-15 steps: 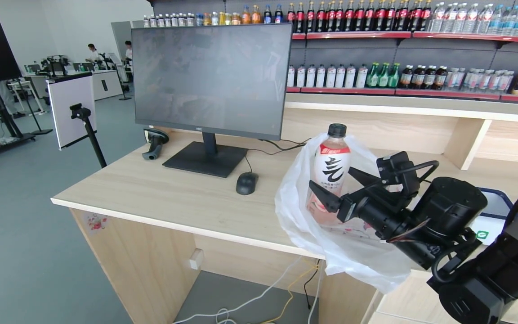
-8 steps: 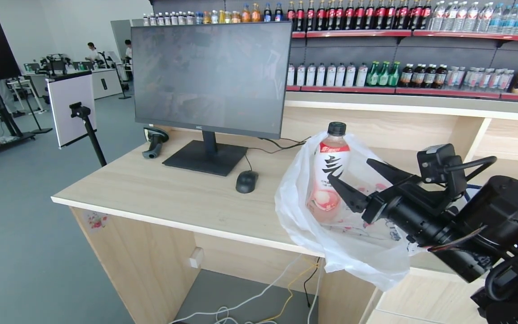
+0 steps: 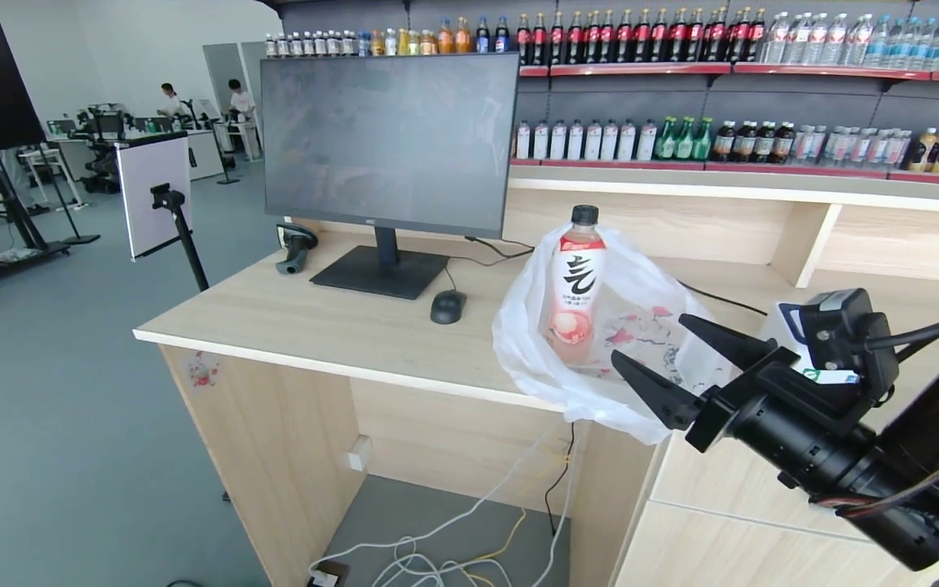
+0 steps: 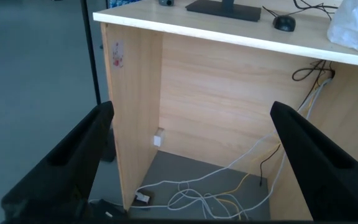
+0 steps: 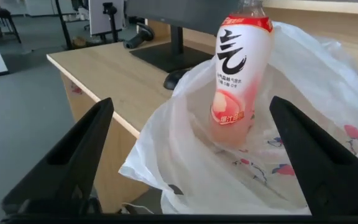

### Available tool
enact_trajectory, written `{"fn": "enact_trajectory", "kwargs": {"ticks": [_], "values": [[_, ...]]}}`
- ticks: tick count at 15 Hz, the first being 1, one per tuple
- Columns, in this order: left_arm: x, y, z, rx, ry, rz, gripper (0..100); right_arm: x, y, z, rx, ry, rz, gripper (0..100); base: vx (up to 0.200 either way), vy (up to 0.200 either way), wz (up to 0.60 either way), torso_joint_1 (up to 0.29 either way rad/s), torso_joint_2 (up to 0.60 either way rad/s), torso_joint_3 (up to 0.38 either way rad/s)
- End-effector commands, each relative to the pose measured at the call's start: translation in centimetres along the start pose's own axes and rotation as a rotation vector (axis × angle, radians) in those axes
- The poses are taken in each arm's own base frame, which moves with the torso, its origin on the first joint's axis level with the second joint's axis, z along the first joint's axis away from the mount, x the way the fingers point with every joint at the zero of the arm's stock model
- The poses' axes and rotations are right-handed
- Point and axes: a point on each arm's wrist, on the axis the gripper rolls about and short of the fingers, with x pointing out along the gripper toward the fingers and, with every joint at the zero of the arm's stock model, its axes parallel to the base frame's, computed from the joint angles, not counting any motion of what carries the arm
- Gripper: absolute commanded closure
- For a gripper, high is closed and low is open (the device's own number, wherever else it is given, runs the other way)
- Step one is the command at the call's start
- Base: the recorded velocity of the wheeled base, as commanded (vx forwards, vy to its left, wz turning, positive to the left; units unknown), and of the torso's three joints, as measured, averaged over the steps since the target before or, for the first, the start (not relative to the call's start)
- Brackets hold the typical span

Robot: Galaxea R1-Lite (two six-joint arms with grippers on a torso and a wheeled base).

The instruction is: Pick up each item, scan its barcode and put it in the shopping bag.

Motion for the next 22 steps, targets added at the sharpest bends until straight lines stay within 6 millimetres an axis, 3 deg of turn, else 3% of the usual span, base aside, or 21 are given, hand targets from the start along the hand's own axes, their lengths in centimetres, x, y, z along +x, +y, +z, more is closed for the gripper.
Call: {"fn": "enact_trajectory", "kwargs": {"ticks": [1,7,9,19,22], "values": [[0.0,0.0,0.0,0.0,0.0,0.0,0,-0.4,0.0,0.2,-0.001,-0.004,-0.001,0,0.0,0.0,-0.6,0.027,0.01,0.002],[0.0,0.0,0.0,-0.002,0.0,0.0,0,-0.8,0.0,0.6,-0.002,-0.019,-0.001,0,0.0,0.0,-0.6,0.007,0.0,0.001],[0.0,0.0,0.0,0.0,0.0,0.0,0,-0.9,0.0,0.6,-0.008,-0.016,-0.001,0,0.0,0.0,0.0,0.0,0.0,0.0],[0.0,0.0,0.0,0.0,0.0,0.0,0,-2.2,-0.8,0.3,-0.018,0.009,-0.044,0,0.0,-0.2,0.0,0.001,0.0,0.001],[0.0,0.0,0.0,0.0,0.0,0.0,0,-2.4,-0.8,0.4,-0.019,0.008,-0.048,0,0.2,-0.2,0.0,-0.001,0.0,0.004]]}}
